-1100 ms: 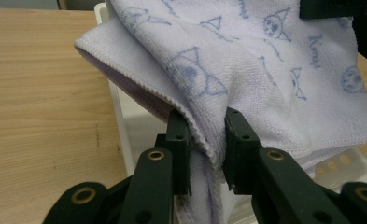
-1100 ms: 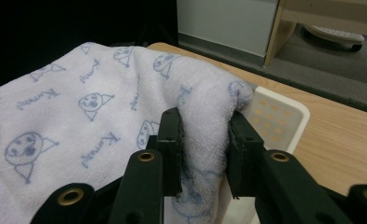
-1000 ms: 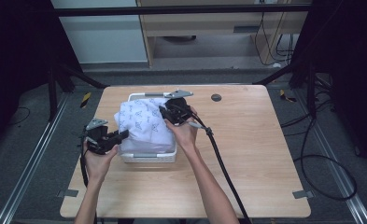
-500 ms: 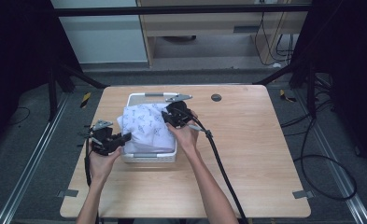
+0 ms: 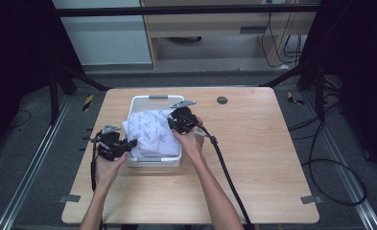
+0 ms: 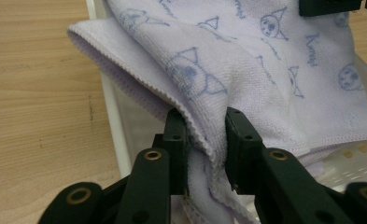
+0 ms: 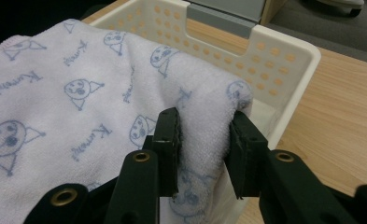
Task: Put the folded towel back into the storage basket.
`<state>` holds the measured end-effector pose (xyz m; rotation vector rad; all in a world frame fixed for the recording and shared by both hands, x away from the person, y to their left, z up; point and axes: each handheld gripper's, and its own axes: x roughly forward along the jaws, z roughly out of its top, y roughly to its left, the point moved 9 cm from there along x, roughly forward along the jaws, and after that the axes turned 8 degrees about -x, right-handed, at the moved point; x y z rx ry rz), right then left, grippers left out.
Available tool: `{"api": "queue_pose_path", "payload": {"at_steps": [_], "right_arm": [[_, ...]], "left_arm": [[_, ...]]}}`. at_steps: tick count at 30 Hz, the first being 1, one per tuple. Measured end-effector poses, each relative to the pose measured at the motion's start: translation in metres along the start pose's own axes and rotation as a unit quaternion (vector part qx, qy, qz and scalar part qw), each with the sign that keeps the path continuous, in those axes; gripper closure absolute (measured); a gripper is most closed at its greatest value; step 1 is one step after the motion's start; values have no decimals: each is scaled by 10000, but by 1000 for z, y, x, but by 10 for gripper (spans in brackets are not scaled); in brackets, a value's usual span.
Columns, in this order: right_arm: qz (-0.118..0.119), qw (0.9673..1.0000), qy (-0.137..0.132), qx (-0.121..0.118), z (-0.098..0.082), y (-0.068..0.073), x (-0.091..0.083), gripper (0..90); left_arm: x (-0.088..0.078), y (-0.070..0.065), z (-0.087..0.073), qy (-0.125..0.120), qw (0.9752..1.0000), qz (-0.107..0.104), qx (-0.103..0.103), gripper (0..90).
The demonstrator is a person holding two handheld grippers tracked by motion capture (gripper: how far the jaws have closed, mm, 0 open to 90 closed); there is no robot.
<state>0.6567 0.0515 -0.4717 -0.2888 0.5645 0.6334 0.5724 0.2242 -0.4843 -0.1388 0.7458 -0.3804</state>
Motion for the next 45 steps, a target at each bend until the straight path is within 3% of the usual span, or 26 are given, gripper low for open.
{"api": "queue_pose_path", "payload": {"at_steps": [4, 11, 15, 19, 23, 36, 45], "right_arm": [[-56, 9999, 92, -104, -4, -2, 3, 638], [-46, 9999, -72, -142, -2, -2, -2, 601], [-46, 9995, -221, -199, 0, -3, -12, 512], [-117, 9990, -354, -238, 0, -6, -20, 362], [-79, 9988, -391, -277, -6, -9, -30, 273], [29, 9987, -383, -327, -43, -28, -75, 192], [-13, 9985, -420, -354, -73, -41, -110, 164]], "left_arm": [[-1, 3, 2, -75, 9999, 37, -65, 636], [-13, 3, 10, -311, 9995, 84, -26, 586], [-21, -2, 15, -479, 9988, -21, 40, 550], [-26, -7, 17, -585, 9981, -140, 93, 518], [-28, -11, 18, -672, 9974, -133, 202, 462], [-31, -25, 8, -755, 9958, -88, 502, 313], [-44, -28, -8, -750, 9947, -85, 699, 278]]}}
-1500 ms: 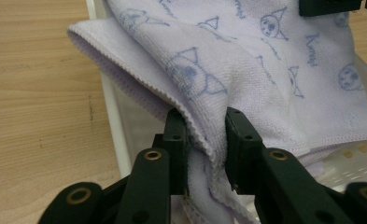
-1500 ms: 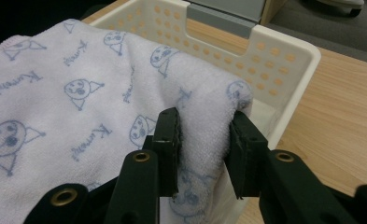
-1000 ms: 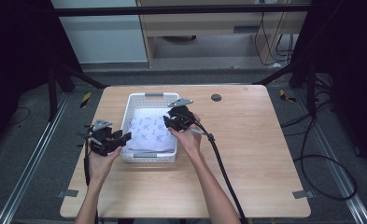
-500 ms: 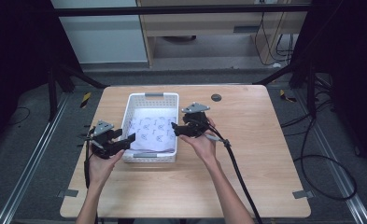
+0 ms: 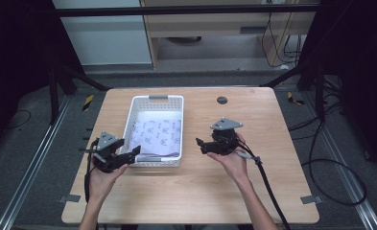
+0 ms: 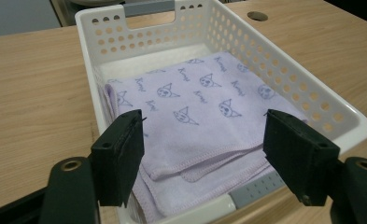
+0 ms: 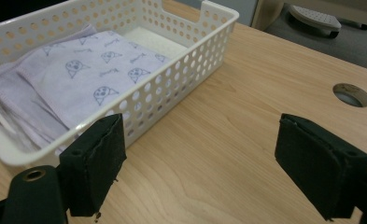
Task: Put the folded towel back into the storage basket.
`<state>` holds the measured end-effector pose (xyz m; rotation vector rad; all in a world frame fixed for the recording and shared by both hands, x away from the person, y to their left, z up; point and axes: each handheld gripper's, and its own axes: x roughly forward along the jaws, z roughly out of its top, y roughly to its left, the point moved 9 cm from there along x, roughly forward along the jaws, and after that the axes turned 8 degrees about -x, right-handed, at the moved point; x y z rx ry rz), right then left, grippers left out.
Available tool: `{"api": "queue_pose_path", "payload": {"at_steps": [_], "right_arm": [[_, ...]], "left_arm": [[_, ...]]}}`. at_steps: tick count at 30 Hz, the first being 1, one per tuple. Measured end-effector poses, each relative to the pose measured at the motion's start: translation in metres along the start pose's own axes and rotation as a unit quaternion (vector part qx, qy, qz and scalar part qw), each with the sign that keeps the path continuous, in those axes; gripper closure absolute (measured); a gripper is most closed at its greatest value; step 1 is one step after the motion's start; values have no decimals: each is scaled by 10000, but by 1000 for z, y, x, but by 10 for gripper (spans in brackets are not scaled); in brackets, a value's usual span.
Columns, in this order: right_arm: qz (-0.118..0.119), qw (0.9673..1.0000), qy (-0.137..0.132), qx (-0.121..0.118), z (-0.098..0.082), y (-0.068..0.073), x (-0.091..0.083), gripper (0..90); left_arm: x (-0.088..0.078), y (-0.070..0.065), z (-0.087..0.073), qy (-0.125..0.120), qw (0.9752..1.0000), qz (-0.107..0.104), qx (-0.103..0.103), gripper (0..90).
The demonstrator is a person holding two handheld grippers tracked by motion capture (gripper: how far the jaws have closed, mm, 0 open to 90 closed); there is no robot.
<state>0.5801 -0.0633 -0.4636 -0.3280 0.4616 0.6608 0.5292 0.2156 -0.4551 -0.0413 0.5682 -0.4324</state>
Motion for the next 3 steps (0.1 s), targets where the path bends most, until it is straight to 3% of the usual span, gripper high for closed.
{"api": "queue_pose_path", "payload": {"at_steps": [3], "right_arm": [[21, 10000, -28, 29, -11, -2, -14, 159]], "left_arm": [[-4, -1, -4, 10, 10000, 6, 56, 277]]}}
